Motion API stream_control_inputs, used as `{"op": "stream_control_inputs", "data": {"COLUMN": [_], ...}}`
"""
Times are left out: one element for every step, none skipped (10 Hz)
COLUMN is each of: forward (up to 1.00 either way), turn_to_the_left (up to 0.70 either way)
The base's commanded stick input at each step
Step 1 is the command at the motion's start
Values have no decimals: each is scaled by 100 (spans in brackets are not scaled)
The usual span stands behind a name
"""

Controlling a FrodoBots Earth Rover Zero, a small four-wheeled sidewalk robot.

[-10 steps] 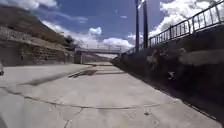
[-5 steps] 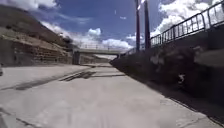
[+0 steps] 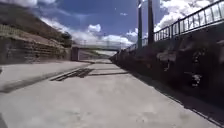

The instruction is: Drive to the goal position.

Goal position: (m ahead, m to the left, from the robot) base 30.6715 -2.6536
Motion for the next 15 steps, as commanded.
{"op": "stream_control_inputs", "data": {"forward": [100, 100, 100, 100, 100, 100, 100, 100, 100, 100, 100, 100, 100, 100, 100], "turn_to_the_left": [0, 0, 0, 0, 0, 0, 0, 0, 0, 0, 0, 0, 0, 0, 0]}}
